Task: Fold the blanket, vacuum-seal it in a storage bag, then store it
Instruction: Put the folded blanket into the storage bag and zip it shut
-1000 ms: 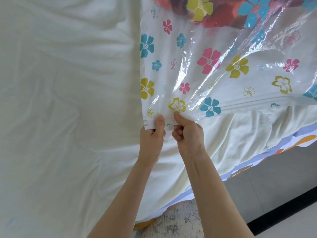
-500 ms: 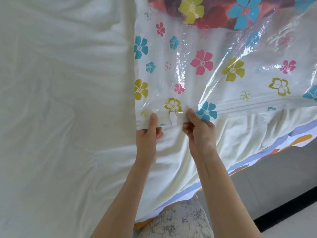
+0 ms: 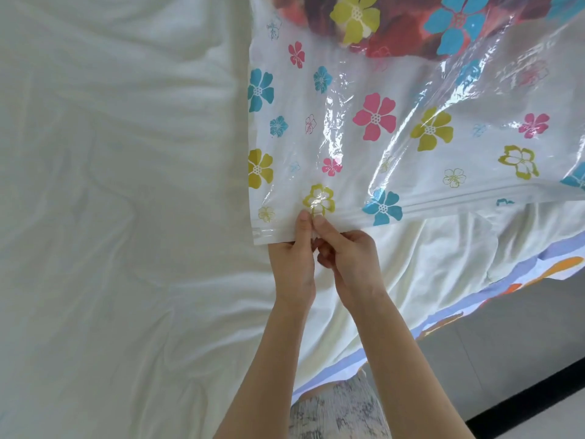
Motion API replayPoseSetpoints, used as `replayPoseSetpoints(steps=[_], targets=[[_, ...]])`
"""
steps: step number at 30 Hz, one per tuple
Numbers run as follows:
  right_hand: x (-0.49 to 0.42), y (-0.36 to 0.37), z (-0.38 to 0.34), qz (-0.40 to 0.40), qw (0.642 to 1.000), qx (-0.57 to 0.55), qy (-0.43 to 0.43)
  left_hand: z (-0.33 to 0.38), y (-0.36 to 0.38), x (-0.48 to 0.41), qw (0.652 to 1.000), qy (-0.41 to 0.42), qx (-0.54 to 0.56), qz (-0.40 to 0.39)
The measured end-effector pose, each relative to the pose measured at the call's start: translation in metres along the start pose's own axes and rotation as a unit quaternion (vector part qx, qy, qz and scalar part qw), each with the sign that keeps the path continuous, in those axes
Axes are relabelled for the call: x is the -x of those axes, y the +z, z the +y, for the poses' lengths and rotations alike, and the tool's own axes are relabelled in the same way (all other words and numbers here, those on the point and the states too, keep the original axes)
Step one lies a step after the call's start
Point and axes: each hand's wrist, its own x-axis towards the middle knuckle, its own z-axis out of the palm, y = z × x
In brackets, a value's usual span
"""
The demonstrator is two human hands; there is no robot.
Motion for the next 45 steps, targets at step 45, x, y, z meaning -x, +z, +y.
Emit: replayPoseSetpoints(steps=[45], targets=[[-0.019, -0.011, -0.021, 0.086, 0.987, -0.128, 0.049, 0.012, -0.001, -0.008, 0.994, -0.033, 0.008, -0.102]])
